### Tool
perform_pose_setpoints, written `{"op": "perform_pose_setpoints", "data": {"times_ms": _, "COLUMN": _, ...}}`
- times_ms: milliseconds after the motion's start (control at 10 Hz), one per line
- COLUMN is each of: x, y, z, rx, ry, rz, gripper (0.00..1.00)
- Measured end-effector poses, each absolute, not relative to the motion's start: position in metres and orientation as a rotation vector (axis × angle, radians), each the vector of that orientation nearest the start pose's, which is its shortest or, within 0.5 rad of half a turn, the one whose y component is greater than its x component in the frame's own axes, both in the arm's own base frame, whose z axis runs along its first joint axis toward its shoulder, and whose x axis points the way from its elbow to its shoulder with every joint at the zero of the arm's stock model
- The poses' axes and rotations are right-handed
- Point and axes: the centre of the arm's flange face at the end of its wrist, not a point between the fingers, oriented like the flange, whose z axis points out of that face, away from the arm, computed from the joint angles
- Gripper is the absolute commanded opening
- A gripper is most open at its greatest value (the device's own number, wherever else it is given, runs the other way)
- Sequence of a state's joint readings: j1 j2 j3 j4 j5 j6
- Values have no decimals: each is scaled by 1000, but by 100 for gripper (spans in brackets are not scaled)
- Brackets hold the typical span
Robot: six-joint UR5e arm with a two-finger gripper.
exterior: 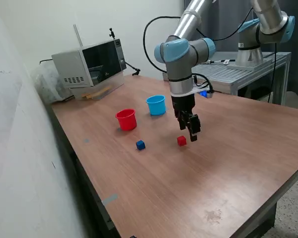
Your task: Place red objects in the red bin, and blue objects in the blue bin.
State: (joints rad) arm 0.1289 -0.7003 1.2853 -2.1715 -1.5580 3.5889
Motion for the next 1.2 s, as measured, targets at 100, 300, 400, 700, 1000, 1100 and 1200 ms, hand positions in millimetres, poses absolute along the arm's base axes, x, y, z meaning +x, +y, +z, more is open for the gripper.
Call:
{"op": "perform_pose_setpoints", "data": {"times_ms": 100, "x": -734, "y": -225, "z": 118, "rx": -1846, "ry": 2569, "rz": 15, "gripper": 100}}
{"op": "perform_pose_setpoints", "data": {"times_ms": 300, "x": -742, "y": -215, "z": 117, "rx": -1834, "ry": 2585, "rz": 41, "gripper": 100}}
{"op": "perform_pose_setpoints", "data": {"times_ms": 400, "x": -743, "y": -213, "z": 116, "rx": -1831, "ry": 2590, "rz": 46, "gripper": 100}}
{"op": "perform_pose_setpoints", "data": {"times_ms": 700, "x": -742, "y": -214, "z": 113, "rx": -1832, "ry": 2584, "rz": 45, "gripper": 100}}
{"op": "perform_pose_setpoints", "data": {"times_ms": 1000, "x": -741, "y": -221, "z": 115, "rx": -1853, "ry": 2572, "rz": 49, "gripper": 0}}
{"op": "perform_pose_setpoints", "data": {"times_ms": 1100, "x": -741, "y": -221, "z": 115, "rx": -1858, "ry": 2570, "rz": 51, "gripper": 0}}
{"op": "perform_pose_setpoints", "data": {"times_ms": 1200, "x": -741, "y": -221, "z": 116, "rx": -1861, "ry": 2568, "rz": 56, "gripper": 0}}
